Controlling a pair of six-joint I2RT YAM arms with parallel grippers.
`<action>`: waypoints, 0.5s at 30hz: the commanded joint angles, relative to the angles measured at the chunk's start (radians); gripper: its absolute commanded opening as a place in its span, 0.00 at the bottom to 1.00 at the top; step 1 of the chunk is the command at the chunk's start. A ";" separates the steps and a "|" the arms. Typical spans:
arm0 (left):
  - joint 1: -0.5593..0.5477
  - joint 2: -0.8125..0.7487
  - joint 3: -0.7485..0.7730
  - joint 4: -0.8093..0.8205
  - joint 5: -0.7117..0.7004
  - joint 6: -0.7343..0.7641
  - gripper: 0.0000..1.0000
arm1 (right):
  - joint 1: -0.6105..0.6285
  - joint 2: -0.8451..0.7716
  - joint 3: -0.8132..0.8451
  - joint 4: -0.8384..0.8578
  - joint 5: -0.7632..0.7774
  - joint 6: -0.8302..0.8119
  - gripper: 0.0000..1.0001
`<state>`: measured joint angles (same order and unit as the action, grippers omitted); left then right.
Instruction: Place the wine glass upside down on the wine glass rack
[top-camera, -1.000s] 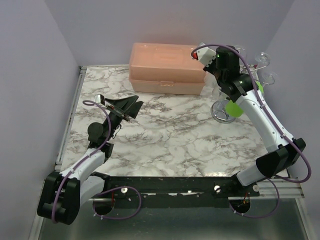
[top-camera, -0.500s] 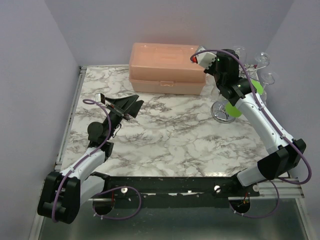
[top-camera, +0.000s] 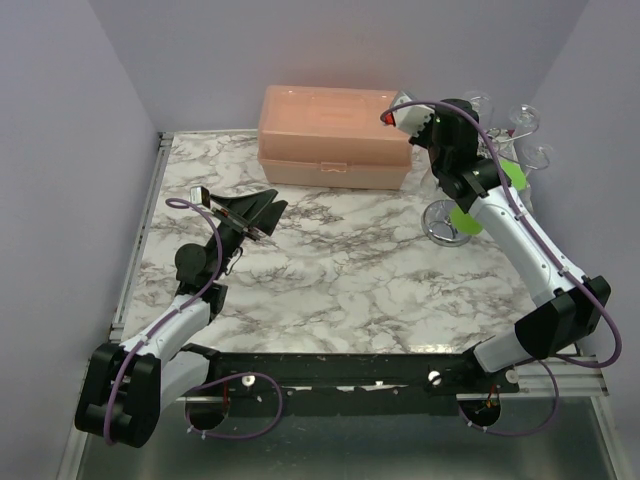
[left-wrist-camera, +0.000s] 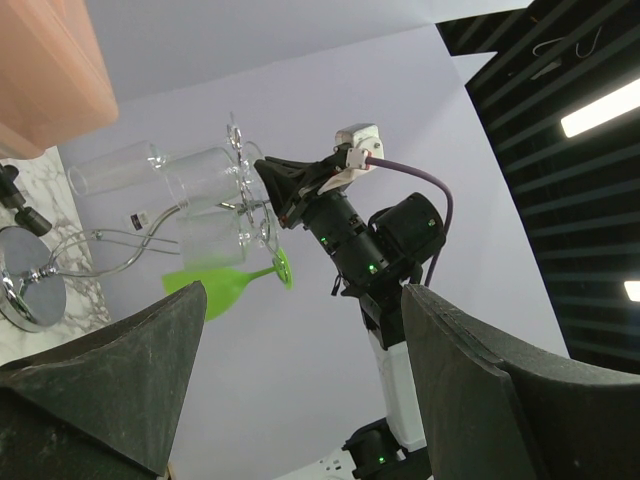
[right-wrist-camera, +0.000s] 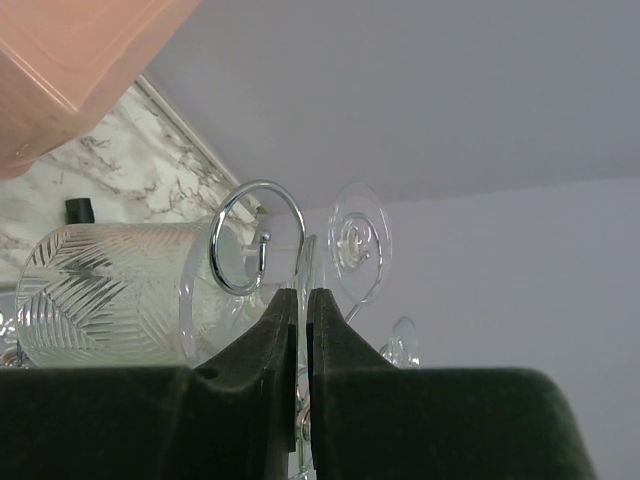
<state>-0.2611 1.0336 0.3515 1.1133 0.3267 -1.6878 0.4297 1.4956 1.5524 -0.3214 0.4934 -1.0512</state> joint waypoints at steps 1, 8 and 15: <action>0.006 -0.010 0.015 0.040 0.017 0.001 0.81 | 0.003 -0.022 0.015 0.124 -0.006 -0.044 0.00; 0.007 -0.020 0.011 0.038 0.014 0.000 0.81 | 0.002 -0.013 0.010 0.149 -0.025 -0.061 0.00; 0.008 -0.031 0.007 0.031 0.013 0.002 0.81 | -0.002 0.000 0.013 0.185 -0.042 -0.081 0.00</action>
<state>-0.2607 1.0245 0.3515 1.1133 0.3264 -1.6886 0.4271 1.4963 1.5509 -0.2966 0.4919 -1.0840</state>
